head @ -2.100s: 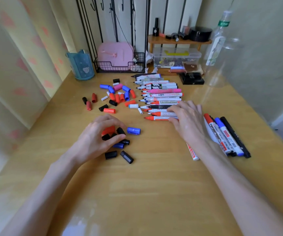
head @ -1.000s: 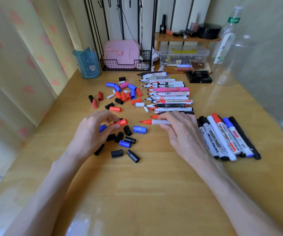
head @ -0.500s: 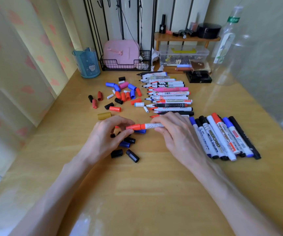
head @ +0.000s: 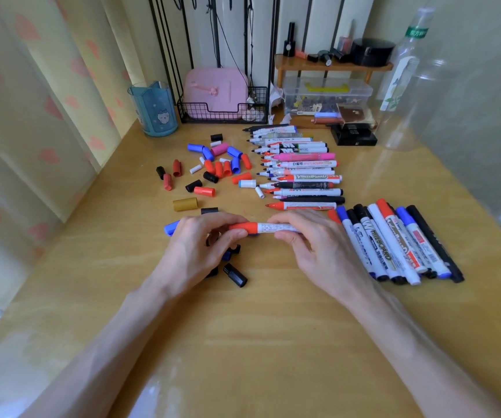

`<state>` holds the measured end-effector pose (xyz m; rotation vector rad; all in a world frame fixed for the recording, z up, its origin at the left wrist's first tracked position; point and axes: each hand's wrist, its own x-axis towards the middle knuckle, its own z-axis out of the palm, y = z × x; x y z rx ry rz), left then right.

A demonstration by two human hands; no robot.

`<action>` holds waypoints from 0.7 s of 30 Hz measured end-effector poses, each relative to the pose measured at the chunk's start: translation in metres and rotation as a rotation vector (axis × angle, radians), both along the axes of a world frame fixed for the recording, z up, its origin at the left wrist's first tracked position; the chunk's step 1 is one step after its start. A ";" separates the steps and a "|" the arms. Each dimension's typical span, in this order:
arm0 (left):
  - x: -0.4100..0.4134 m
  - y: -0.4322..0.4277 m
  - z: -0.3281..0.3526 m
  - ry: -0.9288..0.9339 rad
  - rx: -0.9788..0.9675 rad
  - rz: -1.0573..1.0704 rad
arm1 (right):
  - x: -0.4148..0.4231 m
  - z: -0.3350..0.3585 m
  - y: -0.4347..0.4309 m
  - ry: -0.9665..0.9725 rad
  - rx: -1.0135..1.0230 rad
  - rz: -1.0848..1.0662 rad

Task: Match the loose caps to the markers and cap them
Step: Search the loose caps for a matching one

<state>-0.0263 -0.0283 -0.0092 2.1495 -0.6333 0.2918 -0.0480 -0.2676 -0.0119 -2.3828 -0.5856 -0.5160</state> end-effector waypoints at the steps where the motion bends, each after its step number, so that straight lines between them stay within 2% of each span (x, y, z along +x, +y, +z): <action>1: 0.000 0.000 0.000 0.004 0.002 -0.002 | 0.000 0.000 -0.001 0.008 0.008 0.007; 10: 0.004 0.005 0.000 -0.013 0.087 -0.031 | 0.001 -0.001 -0.004 0.061 0.001 0.038; 21: 0.007 0.011 0.000 0.126 -0.054 0.014 | 0.006 0.002 -0.010 -0.209 0.000 -0.073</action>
